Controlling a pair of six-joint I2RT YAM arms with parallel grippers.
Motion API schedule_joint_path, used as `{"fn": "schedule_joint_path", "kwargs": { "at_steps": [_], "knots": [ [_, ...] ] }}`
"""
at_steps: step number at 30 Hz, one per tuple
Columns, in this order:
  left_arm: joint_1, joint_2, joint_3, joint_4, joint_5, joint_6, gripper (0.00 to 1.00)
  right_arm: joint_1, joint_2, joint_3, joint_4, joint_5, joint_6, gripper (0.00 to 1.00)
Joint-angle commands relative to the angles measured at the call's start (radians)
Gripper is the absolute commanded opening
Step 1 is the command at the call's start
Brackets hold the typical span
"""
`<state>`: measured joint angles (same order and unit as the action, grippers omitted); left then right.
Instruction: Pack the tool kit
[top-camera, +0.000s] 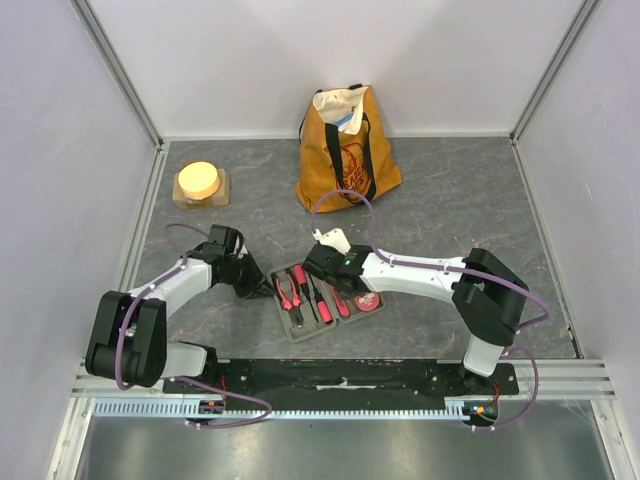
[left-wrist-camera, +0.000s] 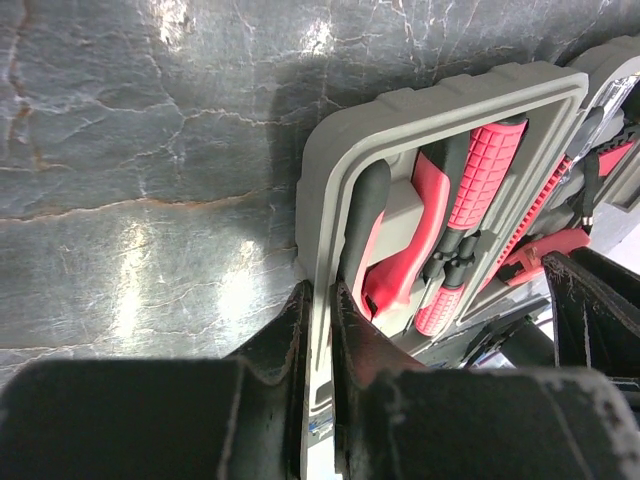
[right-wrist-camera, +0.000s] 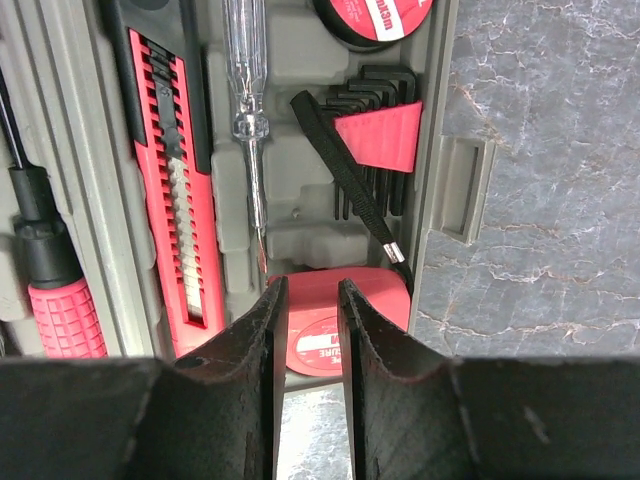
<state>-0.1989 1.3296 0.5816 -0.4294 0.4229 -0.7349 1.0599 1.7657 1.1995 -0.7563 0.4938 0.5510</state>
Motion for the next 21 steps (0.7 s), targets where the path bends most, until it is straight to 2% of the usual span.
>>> {"fn": "schedule_joint_path", "kwargs": {
  "at_steps": [1, 13, 18, 21],
  "knots": [
    [0.001, 0.046, 0.009, -0.032, -0.18, 0.005, 0.09, -0.005, -0.052, -0.017, -0.009, -0.03, 0.006, 0.31],
    [0.003, 0.08, 0.006, -0.011, -0.145, -0.009, 0.09, -0.006, -0.081, -0.135, -0.008, -0.074, 0.138, 0.31],
    [0.001, 0.086, -0.005, 0.023, -0.105, -0.034, 0.09, -0.005, -0.09, -0.135, 0.012, -0.069, 0.182, 0.36],
    [0.001, 0.088, 0.0, 0.024, -0.099, -0.034, 0.09, -0.006, -0.107, -0.078, 0.009, -0.022, 0.168, 0.4]
  ]
}}
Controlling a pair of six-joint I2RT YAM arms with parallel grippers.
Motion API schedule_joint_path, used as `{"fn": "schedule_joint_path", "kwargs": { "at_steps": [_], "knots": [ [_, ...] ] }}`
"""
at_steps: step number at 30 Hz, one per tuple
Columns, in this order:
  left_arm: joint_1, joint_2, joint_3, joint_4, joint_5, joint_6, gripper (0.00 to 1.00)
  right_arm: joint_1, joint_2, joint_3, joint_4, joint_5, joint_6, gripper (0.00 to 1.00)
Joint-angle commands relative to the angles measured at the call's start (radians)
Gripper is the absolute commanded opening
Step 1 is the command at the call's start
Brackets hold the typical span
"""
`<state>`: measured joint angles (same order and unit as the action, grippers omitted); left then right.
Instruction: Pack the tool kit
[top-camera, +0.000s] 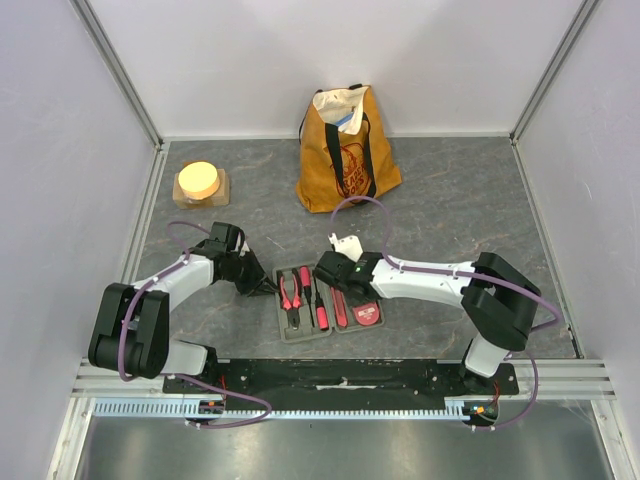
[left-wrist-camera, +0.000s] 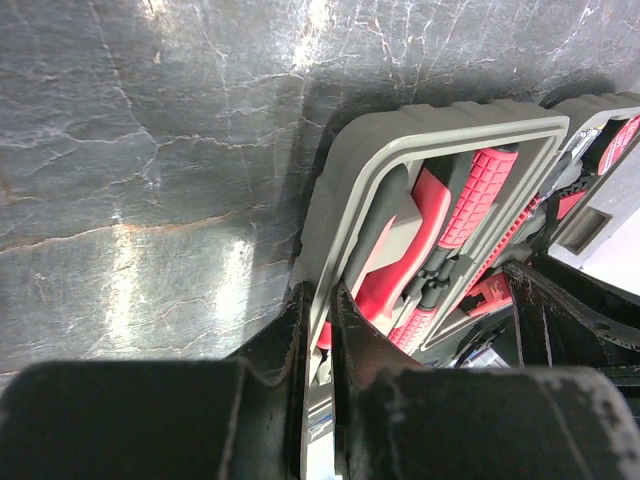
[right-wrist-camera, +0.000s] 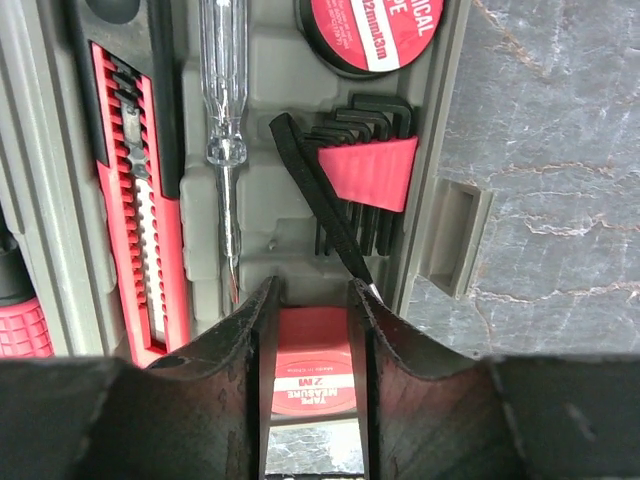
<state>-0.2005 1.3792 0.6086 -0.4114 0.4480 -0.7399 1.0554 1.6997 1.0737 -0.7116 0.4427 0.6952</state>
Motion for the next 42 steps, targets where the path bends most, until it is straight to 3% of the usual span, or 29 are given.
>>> {"fn": "schedule_joint_path", "kwargs": {
  "at_steps": [1, 6, 10, 20, 42],
  "knots": [
    [0.006, 0.04, -0.026, 0.005, -0.123, -0.027, 0.08, -0.002, -0.046, 0.078, -0.045, 0.048, 0.018, 0.42],
    [0.004, 0.038, -0.023, 0.008, -0.112, -0.027, 0.09, 0.0, -0.054, 0.187, -0.1, 0.103, -0.02, 0.54],
    [0.004, 0.037, -0.024, 0.01, -0.109, -0.027, 0.09, 0.015, -0.087, 0.151, -0.127, 0.1, -0.046, 0.59],
    [0.004, 0.047, -0.027, 0.017, -0.1, -0.027, 0.09, 0.074, -0.106, 0.017, -0.078, 0.019, -0.109, 0.59],
    [0.004, 0.077, -0.03, 0.016, -0.101, -0.003, 0.09, 0.069, -0.037, -0.078, 0.08, -0.018, -0.211, 0.61]
  ]
}}
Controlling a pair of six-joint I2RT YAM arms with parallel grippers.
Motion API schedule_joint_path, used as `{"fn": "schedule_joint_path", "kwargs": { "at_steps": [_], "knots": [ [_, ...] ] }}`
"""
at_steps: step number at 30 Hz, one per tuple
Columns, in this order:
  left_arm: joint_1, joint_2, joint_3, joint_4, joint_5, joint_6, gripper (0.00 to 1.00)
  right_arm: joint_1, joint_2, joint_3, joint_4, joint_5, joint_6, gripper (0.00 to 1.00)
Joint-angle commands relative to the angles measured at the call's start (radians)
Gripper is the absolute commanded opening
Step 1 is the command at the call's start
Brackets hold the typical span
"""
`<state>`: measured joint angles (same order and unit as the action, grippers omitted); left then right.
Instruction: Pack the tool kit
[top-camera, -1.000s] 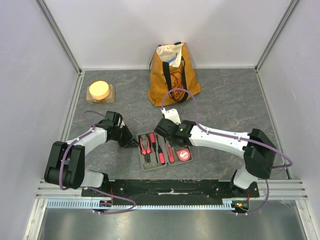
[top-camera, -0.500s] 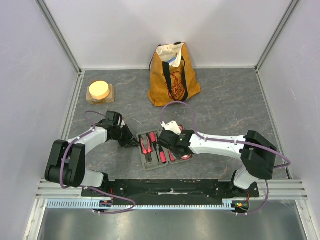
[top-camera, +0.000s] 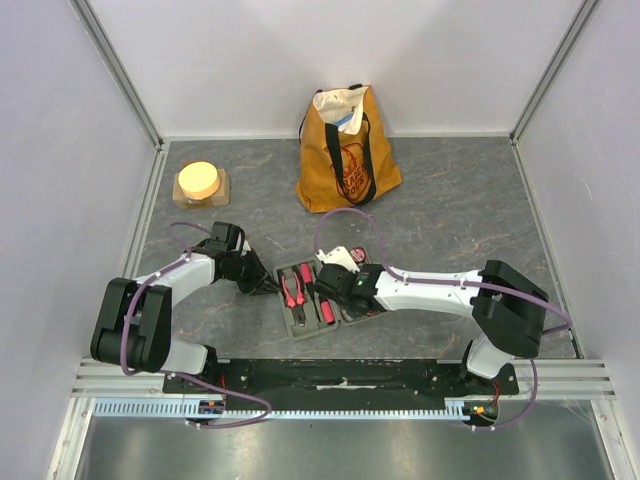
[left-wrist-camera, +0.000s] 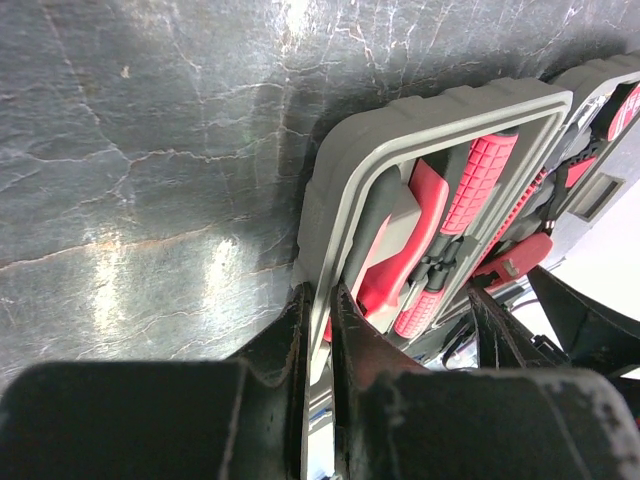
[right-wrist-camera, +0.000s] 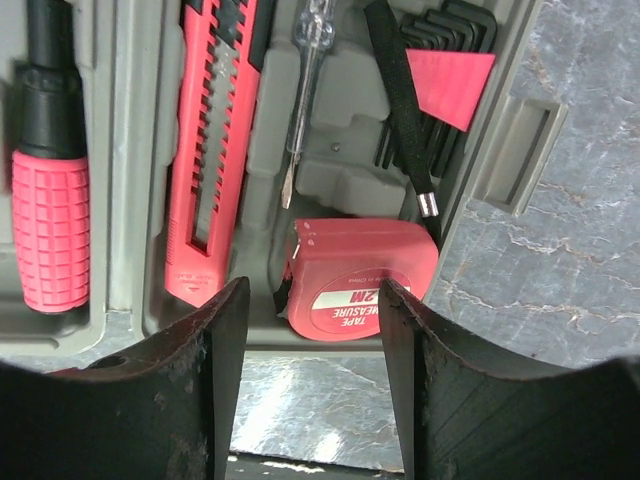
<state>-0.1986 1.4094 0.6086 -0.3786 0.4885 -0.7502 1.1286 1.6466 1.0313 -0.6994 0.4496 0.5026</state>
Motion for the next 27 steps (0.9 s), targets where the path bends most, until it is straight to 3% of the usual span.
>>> {"fn": "schedule_joint_path", "kwargs": {
  "at_steps": [1, 8, 18, 27],
  "knots": [
    [0.002, 0.046, -0.03, -0.017, -0.145, 0.009, 0.09, -0.007, 0.021, -0.042, 0.069, -0.029, -0.018, 0.61],
    [0.002, 0.042, -0.033, -0.023, -0.14, 0.014, 0.09, -0.016, 0.059, -0.008, 0.041, 0.006, 0.028, 0.56],
    [0.002, 0.039, -0.033, -0.026, -0.137, 0.018, 0.09, -0.023, -0.021, 0.137, -0.028, 0.106, -0.001, 0.61],
    [0.002, 0.042, -0.035, -0.026, -0.133, 0.022, 0.09, -0.064, 0.012, 0.102, -0.034, 0.116, 0.001, 0.54]
  ]
}}
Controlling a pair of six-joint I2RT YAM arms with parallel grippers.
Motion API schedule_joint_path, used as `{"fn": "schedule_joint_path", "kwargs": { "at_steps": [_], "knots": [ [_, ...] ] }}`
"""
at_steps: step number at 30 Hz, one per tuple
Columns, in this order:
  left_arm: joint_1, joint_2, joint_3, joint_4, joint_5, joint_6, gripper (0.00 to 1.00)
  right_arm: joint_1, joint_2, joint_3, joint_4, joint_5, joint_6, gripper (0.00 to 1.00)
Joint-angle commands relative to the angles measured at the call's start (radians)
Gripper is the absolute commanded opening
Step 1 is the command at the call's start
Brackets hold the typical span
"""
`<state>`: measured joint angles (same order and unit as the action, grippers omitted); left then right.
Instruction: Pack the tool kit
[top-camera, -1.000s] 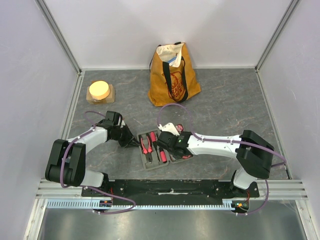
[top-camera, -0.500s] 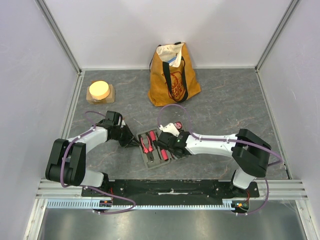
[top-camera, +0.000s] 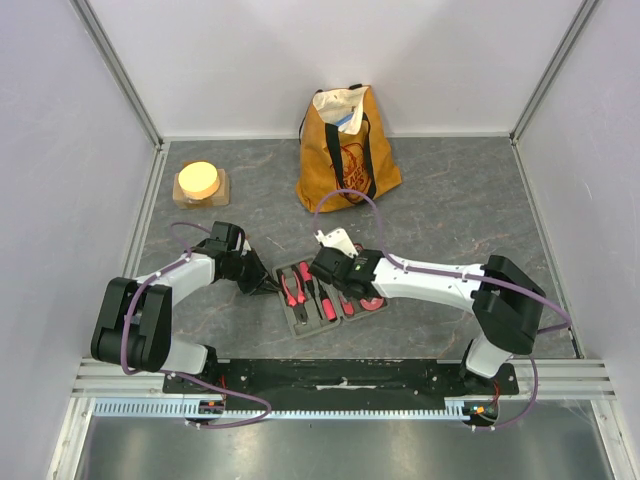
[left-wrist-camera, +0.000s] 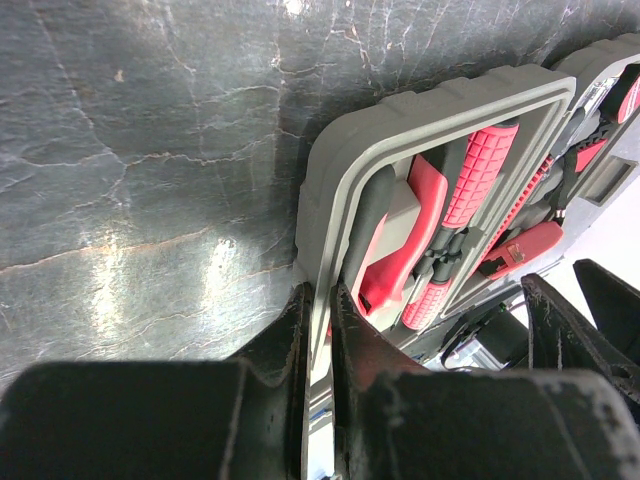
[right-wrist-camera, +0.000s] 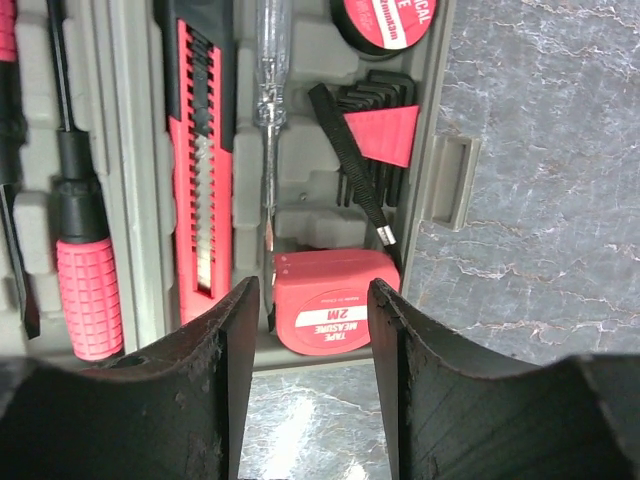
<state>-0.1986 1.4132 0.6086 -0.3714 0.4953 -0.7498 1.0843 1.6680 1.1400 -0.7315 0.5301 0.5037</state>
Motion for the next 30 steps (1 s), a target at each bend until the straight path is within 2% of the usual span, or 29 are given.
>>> {"fn": "schedule_joint_path", "kwargs": {
  "at_steps": [1, 13, 30],
  "knots": [
    [0.002, 0.038, -0.035, -0.034, -0.141, 0.021, 0.09, -0.023, -0.013, -0.013, 0.007, 0.033, -0.005, 0.53],
    [0.001, 0.04, -0.035, -0.034, -0.139, 0.02, 0.09, -0.067, -0.039, -0.106, 0.075, -0.088, 0.021, 0.48],
    [0.002, 0.04, -0.035, -0.034, -0.139, 0.017, 0.09, -0.086, -0.094, -0.218, 0.116, -0.148, 0.075, 0.46]
  ]
}}
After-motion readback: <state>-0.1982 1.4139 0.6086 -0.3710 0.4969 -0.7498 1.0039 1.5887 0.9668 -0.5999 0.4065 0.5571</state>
